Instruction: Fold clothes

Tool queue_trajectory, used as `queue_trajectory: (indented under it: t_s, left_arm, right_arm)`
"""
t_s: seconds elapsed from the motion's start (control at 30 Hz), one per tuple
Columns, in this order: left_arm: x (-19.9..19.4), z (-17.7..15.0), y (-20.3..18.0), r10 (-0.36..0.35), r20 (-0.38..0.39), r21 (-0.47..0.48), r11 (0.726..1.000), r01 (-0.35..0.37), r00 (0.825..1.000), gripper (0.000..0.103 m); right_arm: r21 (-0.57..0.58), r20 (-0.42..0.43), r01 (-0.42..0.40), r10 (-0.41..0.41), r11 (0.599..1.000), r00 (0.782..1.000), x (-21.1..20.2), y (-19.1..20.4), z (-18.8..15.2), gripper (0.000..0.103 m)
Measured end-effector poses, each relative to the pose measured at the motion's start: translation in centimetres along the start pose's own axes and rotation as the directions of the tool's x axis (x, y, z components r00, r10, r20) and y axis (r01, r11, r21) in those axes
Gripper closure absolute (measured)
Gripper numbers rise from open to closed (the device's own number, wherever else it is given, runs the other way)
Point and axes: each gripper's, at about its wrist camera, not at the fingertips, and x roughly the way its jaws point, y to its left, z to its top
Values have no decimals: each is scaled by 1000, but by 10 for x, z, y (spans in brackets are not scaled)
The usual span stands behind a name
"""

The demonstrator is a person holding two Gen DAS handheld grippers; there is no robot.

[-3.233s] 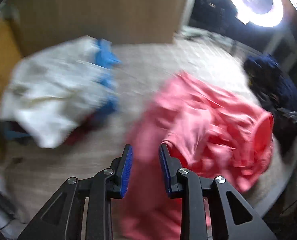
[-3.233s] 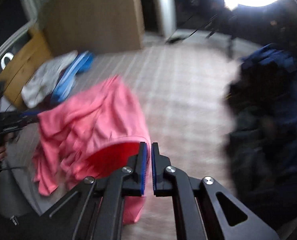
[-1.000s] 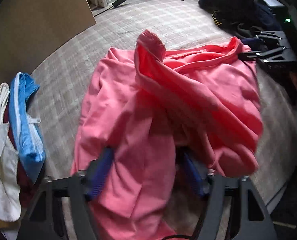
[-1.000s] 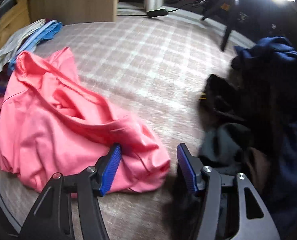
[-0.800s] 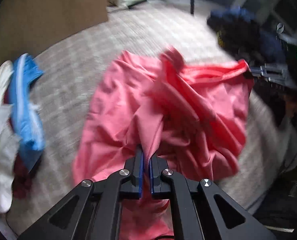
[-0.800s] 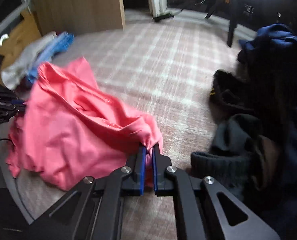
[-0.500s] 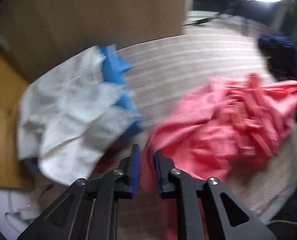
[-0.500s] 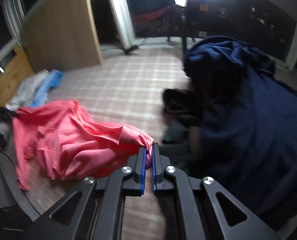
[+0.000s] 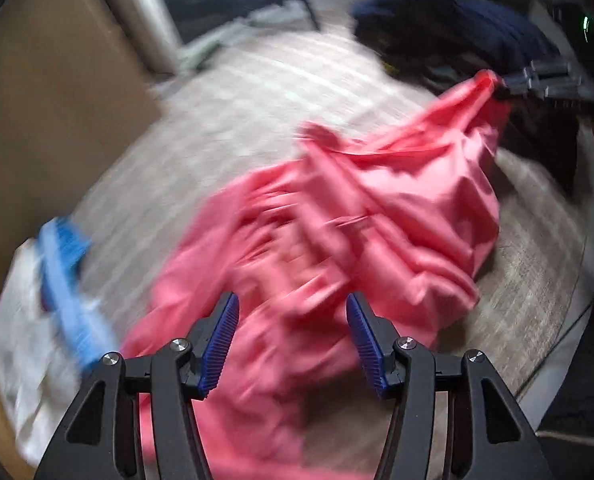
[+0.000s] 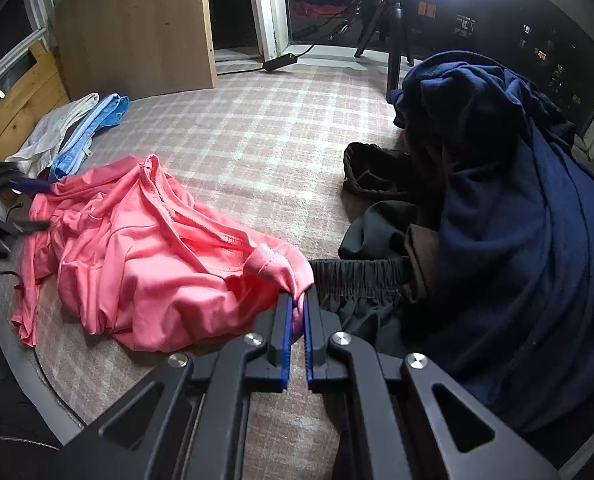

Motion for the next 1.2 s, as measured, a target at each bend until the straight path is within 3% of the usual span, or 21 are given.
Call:
queue_trajectory:
  t_s: [0.03,0.1,0.13,0.17,0.27,0.4,0.57,0.73,0.8,0.9,1.07,1.2]
  left_arm:
    - [11,5,-4,-20,-19,8,1000,20,1000,51]
    - [30,11,-4,-55,-70,-4,998,55,996,87]
    - [38,13,-1,-72,-101,-25,997,70,992,97]
    - [35,13,8,-89,-98,-68,994,83,991,99]
    - [-8,4,40,-164,20,-174,971,165,986,99]
    - [-79,-30,86,-91,121,-272,955,121,988,99]
    - [-85,-107,122,-36,43,-416,908,50,998,99]
    - [-90,-183,159,7,-42,-545,838,-29,999,99]
    - [-73,-196,148,-12,-95,-527,849,-40,995,99]
    - [-59,-206,135,-67,-103,-541,841,0,992,99]
    - [-59,-204,133,-98,-75,-559,828,39,992,99]
    - [-83,-182,111,-157,4,-495,858,138,988,99]
  right_arm:
    - [1,1,1,-1,1000,1000,1,-1,0,98]
    - [8,-1,7,-7,1000,1000,2,-4,-1,98]
    - [14,0,8,-8,1000,1000,2,-6,-1,98]
    - [22,5,3,-3,1000,1000,0,-8,-1,98]
    - [40,27,-11,10,999,1000,-6,-8,0,98]
    - [19,55,-24,23,1000,998,-15,2,8,98]
    - [-47,55,-89,91,995,994,-12,32,20,98]
    - [-235,-133,-191,163,953,978,30,101,4,98]
    - [-303,-210,-225,165,926,964,42,121,-8,98]
    - [-353,-267,-244,153,903,951,47,133,-23,98]
    - [-316,-212,-182,117,931,970,42,116,-13,98]
    - [-282,-74,-60,40,957,996,22,94,28,98]
